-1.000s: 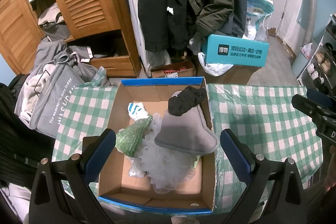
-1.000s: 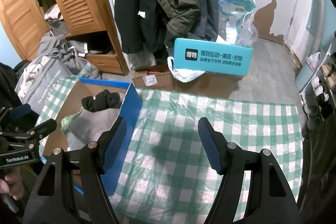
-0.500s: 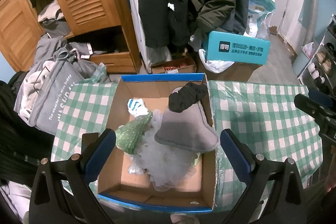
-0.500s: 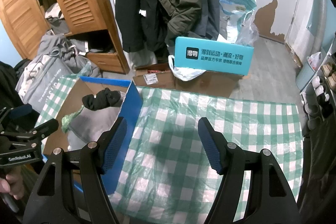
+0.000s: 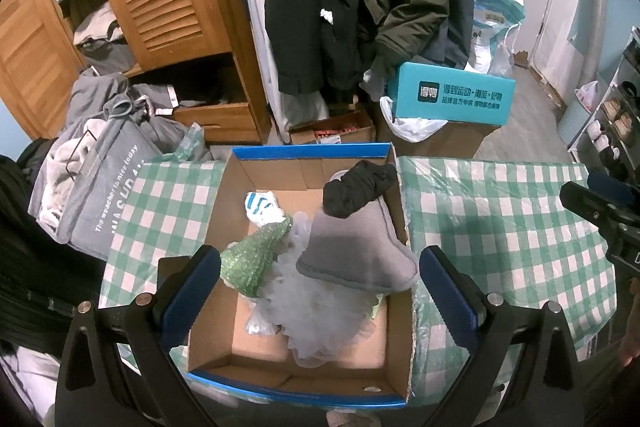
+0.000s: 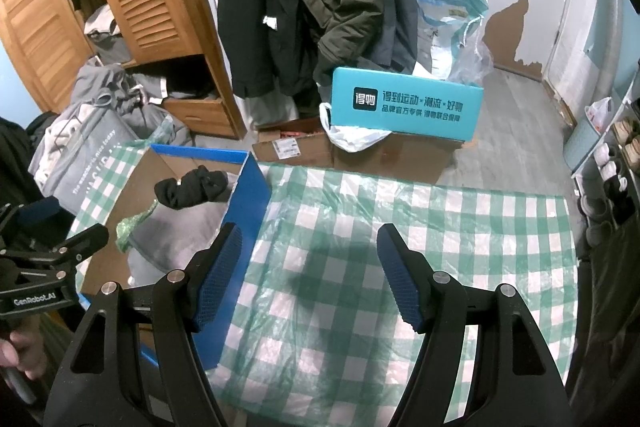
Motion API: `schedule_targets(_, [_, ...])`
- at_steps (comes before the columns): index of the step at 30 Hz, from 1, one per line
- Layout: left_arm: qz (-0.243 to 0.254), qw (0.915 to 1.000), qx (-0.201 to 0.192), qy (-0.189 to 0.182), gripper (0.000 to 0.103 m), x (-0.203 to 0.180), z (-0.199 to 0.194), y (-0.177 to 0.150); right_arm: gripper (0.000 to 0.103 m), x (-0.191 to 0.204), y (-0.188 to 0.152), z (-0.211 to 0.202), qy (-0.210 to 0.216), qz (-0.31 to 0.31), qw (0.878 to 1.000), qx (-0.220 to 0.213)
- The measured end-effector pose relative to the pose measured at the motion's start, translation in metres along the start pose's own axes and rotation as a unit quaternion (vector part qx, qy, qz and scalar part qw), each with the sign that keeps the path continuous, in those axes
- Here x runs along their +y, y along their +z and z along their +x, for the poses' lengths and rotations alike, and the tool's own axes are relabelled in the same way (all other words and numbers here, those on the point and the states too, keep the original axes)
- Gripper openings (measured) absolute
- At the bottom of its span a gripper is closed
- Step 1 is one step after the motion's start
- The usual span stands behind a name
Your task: Organize soft objects
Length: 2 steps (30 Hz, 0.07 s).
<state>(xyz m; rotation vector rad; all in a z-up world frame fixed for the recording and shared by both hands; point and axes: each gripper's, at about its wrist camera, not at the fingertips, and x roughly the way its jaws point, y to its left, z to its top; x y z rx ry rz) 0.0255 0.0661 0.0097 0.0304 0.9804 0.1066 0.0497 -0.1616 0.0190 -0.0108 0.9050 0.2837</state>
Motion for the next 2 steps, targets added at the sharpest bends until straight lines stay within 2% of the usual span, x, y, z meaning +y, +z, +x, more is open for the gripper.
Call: schedule_targets(2, [-0.001,1.0000,0.002,-0.002,0.101,0.0005,0.0002,-0.0005,0.070,0.0000,0.0002,0.0001,0.000,0.000,1.000,0.000])
